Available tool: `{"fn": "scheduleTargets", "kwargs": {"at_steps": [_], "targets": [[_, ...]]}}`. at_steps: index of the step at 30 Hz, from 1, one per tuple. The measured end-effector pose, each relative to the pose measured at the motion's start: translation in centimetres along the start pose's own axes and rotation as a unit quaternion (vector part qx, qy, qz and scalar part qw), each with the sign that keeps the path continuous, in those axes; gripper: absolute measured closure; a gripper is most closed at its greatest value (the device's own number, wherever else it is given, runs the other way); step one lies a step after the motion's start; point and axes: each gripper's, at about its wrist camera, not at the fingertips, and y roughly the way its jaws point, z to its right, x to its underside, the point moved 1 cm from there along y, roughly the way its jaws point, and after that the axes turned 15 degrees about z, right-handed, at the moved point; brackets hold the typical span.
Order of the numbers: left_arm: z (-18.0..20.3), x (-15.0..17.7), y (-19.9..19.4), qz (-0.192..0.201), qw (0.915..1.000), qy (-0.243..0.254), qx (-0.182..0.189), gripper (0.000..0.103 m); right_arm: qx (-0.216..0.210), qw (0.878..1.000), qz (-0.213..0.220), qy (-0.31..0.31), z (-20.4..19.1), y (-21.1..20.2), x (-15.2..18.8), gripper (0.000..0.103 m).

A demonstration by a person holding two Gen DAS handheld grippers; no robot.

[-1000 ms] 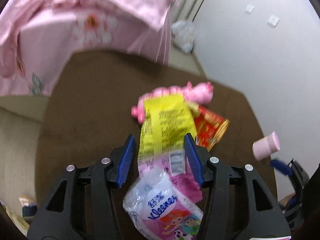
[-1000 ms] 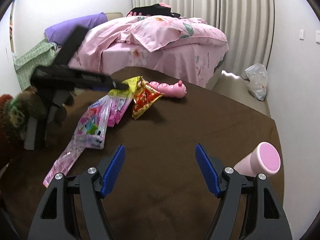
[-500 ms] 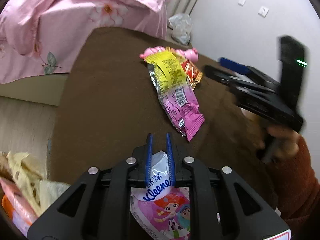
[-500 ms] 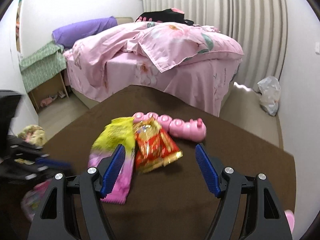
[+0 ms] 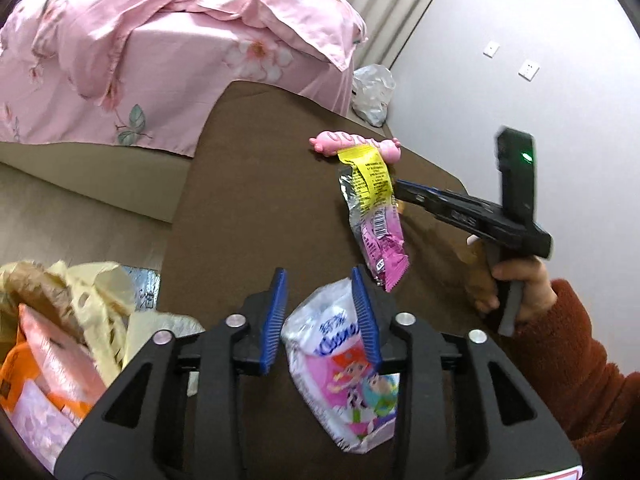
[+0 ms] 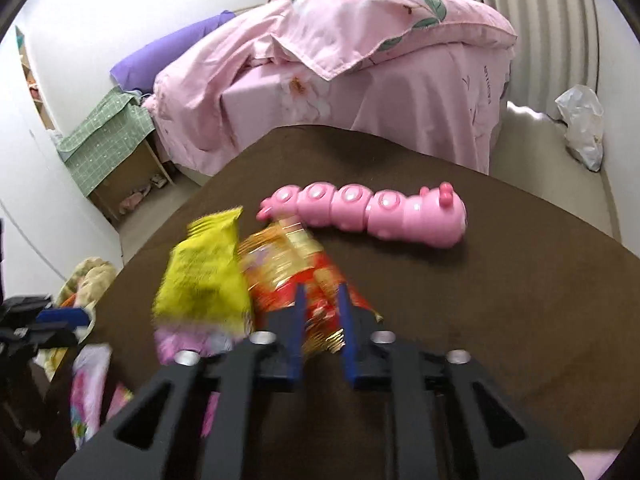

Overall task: Collect trash
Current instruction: 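Lift the tissue pack with the left gripper while the right gripper lifts the red snack bag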

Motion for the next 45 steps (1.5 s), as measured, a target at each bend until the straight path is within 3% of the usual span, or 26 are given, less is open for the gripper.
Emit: {"fn": "scheduleTargets", "kwargs": {"at_steps": [6,9,12,14,15,16,20,22,24,25,33,40,45], "targets": [[-0.5,1.4,-1.3,-0.002,0.9998,0.001,-0.018,0.068,0.024,0.999,0.023,-0.017,-1.5,-4.3,1.2,0.095],[-0.7,2.1,-1.4,-0.008,0.9997,-0.002,-0.022,0.068,0.021,0.999,0.024,-0.029,-1.8,-5.0,1.5,0.095],[-0.5,2.2,-1.8,-0.007,0.9996,0.002,-0.027,0.068,0.043,0.996,0.052,-0.054,-1.5,-5.5,1.5,0.093],[-0.3,2.1,-2.3,0.001,0.9996,0.007,-0.028,0.068,0.050,0.995,0.068,-0.059,-1.0,-5.5,1.5,0.071],[-0.1,2.0,-2.6,0.005,0.9996,0.009,-0.028,0.067,0.051,0.995,0.066,-0.051,-0.4,-5.1,1.4,0.051],[0.0,2.0,-2.8,0.008,0.9996,0.010,-0.027,0.067,0.046,0.996,0.063,-0.034,0.2,-4.5,1.4,0.051],[0.1,1.8,-3.2,0.017,0.9995,0.013,-0.025,0.067,0.039,0.999,0.035,0.015,1.7,-1.6,1.3,0.051],[0.0,1.8,-3.3,0.017,0.9995,0.010,-0.026,0.067,0.013,0.999,0.003,0.043,2.0,0.1,1.6,0.051],[-0.2,1.9,-3.4,0.016,0.9994,0.008,-0.029,0.066,0.003,0.999,0.006,0.052,1.9,0.1,1.5,0.066],[-0.3,2.0,-3.5,0.016,0.9994,0.007,-0.031,0.066,-0.006,0.999,0.002,0.051,1.6,-0.1,1.5,0.085],[-0.8,2.9,-3.1,0.006,0.9995,-0.013,-0.028,0.066,0.031,0.999,0.034,0.019,-0.5,-6.7,2.4,0.090],[1.3,4.1,-1.4,-0.031,0.9993,-0.020,0.009,0.060,0.056,0.995,0.049,0.062,0.2,-12.7,5.7,0.090],[3.7,3.1,-1.0,-0.017,0.9997,0.004,0.018,0.060,0.071,0.994,0.058,0.058,-0.5,-16.3,7.9,0.090]]}}
